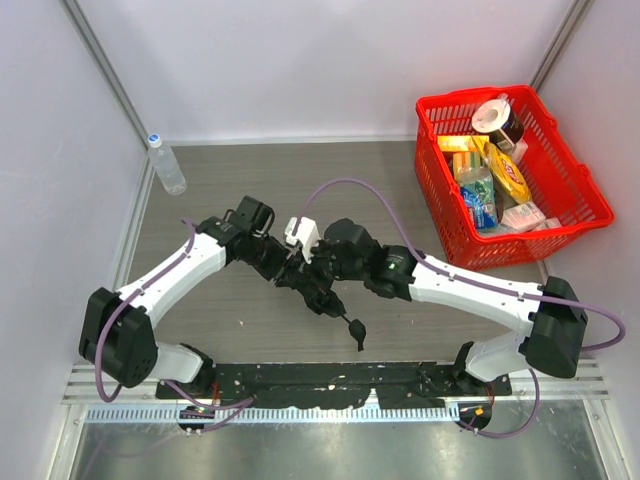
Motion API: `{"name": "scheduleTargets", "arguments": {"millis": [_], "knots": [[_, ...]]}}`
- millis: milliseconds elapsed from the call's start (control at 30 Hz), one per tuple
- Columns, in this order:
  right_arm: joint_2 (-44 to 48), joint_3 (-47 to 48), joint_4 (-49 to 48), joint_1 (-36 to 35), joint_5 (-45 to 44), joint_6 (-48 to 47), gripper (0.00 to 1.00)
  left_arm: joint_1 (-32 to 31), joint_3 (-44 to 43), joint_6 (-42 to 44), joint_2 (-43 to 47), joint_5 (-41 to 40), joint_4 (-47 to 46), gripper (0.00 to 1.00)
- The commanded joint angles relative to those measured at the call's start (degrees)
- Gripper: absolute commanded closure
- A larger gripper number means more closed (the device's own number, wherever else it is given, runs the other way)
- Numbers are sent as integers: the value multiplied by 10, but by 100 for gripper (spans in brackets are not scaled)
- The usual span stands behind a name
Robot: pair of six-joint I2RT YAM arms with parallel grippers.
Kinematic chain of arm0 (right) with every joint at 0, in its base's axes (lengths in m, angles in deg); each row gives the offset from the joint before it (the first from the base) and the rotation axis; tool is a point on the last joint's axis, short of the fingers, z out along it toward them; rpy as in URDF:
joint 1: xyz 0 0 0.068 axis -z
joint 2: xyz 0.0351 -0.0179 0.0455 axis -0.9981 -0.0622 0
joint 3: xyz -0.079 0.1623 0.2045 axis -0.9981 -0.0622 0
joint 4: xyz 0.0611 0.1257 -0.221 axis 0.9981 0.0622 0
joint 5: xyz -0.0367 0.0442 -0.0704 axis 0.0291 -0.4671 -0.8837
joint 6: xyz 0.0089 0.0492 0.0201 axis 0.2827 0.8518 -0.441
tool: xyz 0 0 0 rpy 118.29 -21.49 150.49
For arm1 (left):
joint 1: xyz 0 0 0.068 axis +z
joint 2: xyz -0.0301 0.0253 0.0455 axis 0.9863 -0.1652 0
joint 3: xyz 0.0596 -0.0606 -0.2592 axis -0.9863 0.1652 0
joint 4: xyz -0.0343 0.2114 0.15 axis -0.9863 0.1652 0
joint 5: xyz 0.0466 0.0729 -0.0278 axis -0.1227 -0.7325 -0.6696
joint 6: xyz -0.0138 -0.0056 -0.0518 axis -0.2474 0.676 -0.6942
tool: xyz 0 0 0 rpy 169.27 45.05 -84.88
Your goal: Put away the umbrella
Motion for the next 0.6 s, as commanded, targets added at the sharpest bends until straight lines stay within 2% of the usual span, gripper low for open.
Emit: {"name": "scheduleTargets", "arguments": {"millis": [0,333,567], "knots": [[10,50,-39,-31,49,-6,99,-4,0,-19,-11,-1,-28,100],[7,25,-2,-54,64,13,99,11,-25,-19,-15,14,-17,100],[3,-38,-57,-54,97,78,99,15,-23,-31,5,19,-20,100]]}}
